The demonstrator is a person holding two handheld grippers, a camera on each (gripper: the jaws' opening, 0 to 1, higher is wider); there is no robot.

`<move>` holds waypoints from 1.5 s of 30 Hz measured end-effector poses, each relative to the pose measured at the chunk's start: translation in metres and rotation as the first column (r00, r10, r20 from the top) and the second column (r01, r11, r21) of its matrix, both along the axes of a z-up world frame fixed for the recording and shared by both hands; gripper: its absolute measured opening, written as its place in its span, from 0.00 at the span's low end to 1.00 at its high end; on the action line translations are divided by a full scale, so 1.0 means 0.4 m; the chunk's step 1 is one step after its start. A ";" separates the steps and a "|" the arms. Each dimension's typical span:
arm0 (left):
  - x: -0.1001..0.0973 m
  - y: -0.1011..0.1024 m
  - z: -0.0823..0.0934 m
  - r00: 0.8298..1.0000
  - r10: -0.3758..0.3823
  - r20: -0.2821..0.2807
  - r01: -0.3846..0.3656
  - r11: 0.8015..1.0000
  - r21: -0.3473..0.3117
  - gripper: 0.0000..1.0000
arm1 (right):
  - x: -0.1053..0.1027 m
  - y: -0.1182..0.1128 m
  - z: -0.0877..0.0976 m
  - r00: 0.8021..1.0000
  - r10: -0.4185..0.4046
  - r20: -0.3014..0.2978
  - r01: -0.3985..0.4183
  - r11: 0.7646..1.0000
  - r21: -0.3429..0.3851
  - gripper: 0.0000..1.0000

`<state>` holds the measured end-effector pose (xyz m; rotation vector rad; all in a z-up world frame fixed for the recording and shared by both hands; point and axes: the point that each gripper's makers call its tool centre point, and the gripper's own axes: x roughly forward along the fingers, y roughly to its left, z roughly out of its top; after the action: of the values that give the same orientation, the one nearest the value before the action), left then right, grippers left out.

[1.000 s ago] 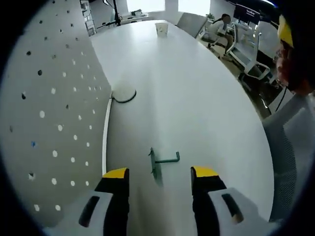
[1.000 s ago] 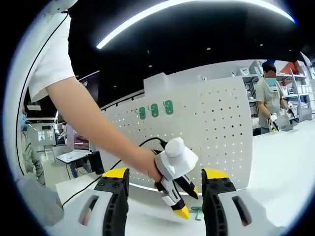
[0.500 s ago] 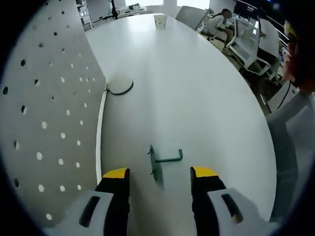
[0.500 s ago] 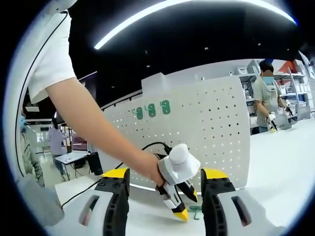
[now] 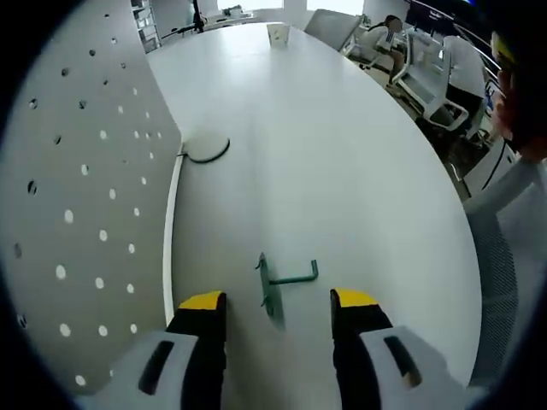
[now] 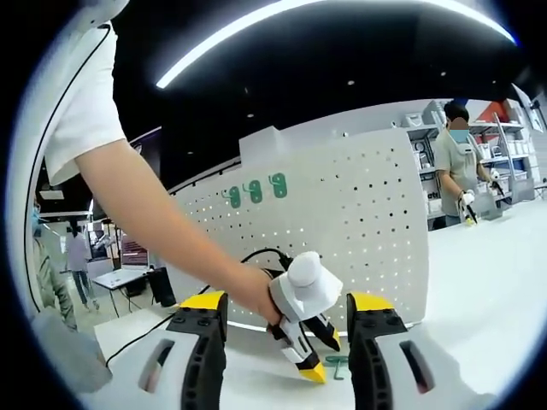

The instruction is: Insert the hook assembly into the mounting plate slot until the hook locks in place.

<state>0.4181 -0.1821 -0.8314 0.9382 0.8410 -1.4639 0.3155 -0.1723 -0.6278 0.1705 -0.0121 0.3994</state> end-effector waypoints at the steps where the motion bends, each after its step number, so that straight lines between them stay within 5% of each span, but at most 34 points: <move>1: 0.001 0.000 0.001 1.000 0.005 0.001 -0.005 1.000 -0.002 0.45 | 0.000 0.000 0.000 1.000 0.000 0.000 0.000 1.000 0.000 0.54; 15: 0.007 0.003 0.003 0.999 0.032 0.016 -0.032 0.999 -0.006 0.19 | 0.001 -0.008 -0.004 1.000 -0.010 -0.010 0.010 1.000 0.002 0.51; 25: 0.011 0.000 0.002 0.999 0.040 0.026 -0.040 0.999 -0.012 0.15 | 0.002 -0.013 -0.005 1.000 -0.015 -0.013 0.015 1.000 0.005 0.49; 29: 0.019 0.002 0.001 0.998 0.033 0.051 -0.033 0.999 -0.008 0.05 | 0.002 -0.017 -0.005 1.000 -0.019 -0.016 0.019 1.000 0.007 0.49; 45: 0.022 -0.001 -0.001 0.998 0.049 0.044 -0.048 0.999 -0.009 0.04 | 0.002 -0.023 -0.006 1.000 -0.025 -0.016 0.025 1.000 0.018 0.48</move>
<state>0.4269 -0.1823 -0.8319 0.9349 0.8190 -1.3989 0.3165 -0.1817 -0.6304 0.1909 -0.0025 0.3728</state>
